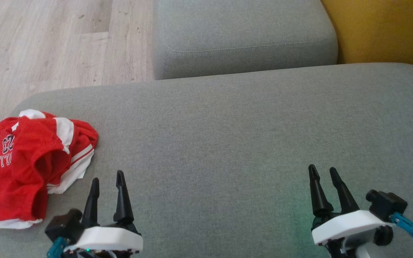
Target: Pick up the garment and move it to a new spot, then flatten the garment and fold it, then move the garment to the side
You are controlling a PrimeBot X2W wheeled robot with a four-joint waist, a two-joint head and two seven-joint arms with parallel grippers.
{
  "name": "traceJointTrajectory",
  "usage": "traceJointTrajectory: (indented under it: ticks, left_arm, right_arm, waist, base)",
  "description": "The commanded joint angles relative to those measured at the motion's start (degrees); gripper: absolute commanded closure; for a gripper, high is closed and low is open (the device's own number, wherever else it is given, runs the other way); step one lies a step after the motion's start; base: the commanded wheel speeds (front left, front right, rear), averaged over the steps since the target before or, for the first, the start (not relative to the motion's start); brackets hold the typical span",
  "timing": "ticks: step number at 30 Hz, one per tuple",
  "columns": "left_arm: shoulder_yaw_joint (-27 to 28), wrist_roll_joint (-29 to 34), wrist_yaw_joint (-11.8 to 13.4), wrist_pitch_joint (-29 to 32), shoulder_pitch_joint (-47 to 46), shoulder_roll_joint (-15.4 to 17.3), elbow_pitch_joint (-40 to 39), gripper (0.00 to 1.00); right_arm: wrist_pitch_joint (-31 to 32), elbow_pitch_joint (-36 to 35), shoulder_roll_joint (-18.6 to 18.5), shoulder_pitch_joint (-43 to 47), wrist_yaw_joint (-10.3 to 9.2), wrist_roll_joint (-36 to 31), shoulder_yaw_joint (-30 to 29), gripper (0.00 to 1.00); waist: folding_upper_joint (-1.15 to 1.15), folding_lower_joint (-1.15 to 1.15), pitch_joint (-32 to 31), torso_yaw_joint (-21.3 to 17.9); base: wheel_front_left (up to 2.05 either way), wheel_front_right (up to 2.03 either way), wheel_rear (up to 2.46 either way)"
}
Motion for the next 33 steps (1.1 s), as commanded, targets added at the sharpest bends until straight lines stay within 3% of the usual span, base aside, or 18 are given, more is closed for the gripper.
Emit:
traceJointTrajectory:
  ticks: [1,17,33]
  left_arm:
    - [1.1,1.7,0.3,-0.9,-1.1,0.1,-1.9,0.00]
    - [-0.7,12.0,2.4,-3.3,-1.1,0.0,-0.2,0.00]
    - [-1.6,20.2,6.8,-5.7,-1.2,-0.1,3.1,0.00]
  right_arm:
    - [-1.0,-2.0,-0.1,-1.6,0.34,-1.8,1.2,0.00]
    - [-3.4,-2.4,0.1,-1.1,0.40,-13.3,1.4,0.00]
    - [-5.7,0.3,0.2,-0.5,0.46,-23.5,0.2,0.00]
  waist:
    - [0.00,-0.01,-0.1,0.0]
    - [0.00,-0.01,-1.3,-0.5]
    - [0.00,-0.01,-2.3,-0.2]
  base:
    - [0.00,0.00,0.00]
    - [0.00,0.00,0.00]
    - [0.00,0.00,0.00]
